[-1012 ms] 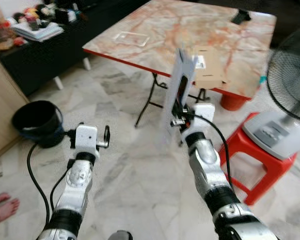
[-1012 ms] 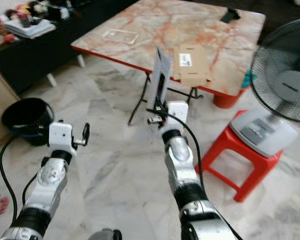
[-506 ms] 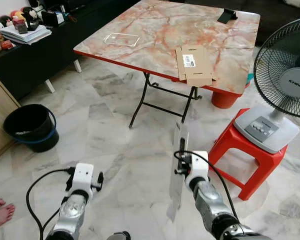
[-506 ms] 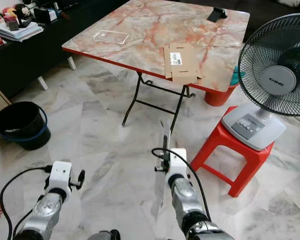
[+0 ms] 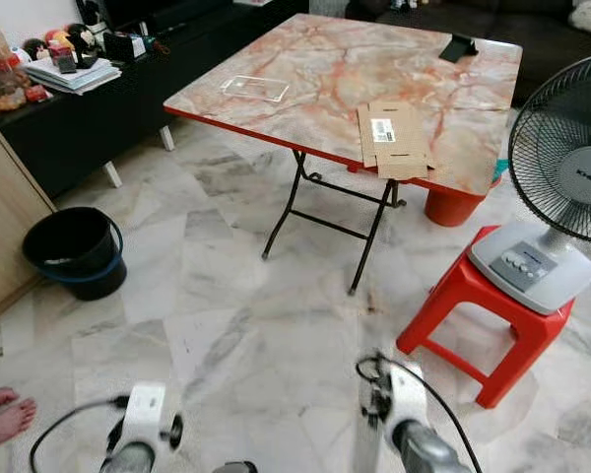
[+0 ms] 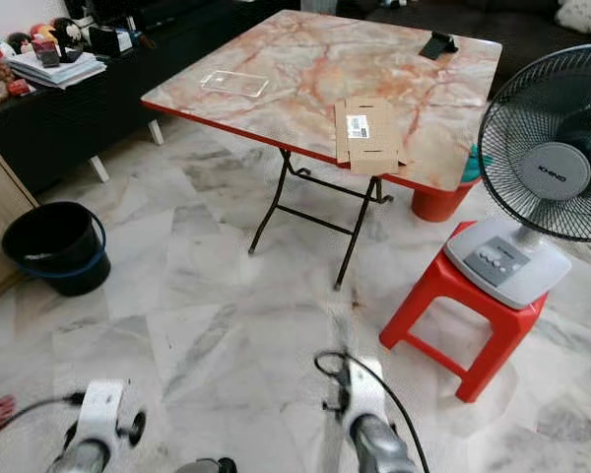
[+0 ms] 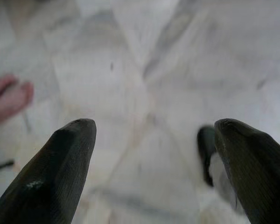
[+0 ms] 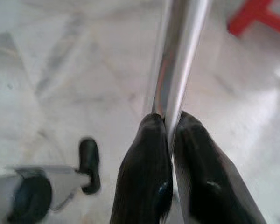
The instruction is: Picking trash to rubbish bin
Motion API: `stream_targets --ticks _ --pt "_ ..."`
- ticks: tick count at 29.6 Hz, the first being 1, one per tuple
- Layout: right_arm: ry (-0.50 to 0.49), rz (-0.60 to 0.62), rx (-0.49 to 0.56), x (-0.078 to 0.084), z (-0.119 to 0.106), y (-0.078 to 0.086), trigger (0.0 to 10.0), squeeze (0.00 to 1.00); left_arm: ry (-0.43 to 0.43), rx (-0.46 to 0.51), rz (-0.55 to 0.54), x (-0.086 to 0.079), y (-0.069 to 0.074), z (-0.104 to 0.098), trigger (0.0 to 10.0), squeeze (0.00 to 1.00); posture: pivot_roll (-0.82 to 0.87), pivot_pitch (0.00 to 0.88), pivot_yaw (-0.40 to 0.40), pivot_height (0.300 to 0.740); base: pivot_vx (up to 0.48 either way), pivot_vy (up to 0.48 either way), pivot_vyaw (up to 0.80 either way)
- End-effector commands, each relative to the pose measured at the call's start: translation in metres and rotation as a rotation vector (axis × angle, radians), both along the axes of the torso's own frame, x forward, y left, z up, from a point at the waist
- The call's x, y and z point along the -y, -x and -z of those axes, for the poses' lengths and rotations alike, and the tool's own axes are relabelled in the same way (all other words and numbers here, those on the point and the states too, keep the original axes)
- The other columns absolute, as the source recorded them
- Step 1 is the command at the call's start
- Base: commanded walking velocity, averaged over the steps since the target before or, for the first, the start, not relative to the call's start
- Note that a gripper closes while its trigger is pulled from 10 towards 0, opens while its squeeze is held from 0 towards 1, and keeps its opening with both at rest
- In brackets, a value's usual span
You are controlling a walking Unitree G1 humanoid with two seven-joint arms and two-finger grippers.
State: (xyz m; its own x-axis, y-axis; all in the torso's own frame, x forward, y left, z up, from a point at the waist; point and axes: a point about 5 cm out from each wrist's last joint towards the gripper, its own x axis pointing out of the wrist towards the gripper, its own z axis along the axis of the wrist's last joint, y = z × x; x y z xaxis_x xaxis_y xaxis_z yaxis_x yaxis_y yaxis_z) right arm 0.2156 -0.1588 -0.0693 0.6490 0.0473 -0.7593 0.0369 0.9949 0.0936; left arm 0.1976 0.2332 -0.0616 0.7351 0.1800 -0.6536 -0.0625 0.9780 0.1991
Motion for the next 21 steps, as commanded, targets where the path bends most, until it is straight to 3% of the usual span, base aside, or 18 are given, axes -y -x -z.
stream_targets --ticks 1,8,21 --pt "0.012 0.013 -0.022 0.003 0.002 0.002 10.0 0.00 -0.001 -0.003 -0.014 -0.002 -0.001 -0.001 10.0 0.00 0.11 0.098 -0.008 0.740 0.000 0.000 0.00" --pt "0.017 0.029 -0.068 0.006 0.009 0.016 10.0 0.00 -0.005 -0.026 -0.034 -0.007 0.006 0.002 10.0 0.00 0.10 0.127 -0.006 0.740 0.000 0.000 0.00" --pt "0.000 0.033 -0.066 0.000 0.008 0.014 10.0 0.00 0.016 -0.057 -0.052 -0.005 0.014 0.008 10.0 0.00 0.11 0.144 -0.002 0.740 0.000 0.000 0.00"
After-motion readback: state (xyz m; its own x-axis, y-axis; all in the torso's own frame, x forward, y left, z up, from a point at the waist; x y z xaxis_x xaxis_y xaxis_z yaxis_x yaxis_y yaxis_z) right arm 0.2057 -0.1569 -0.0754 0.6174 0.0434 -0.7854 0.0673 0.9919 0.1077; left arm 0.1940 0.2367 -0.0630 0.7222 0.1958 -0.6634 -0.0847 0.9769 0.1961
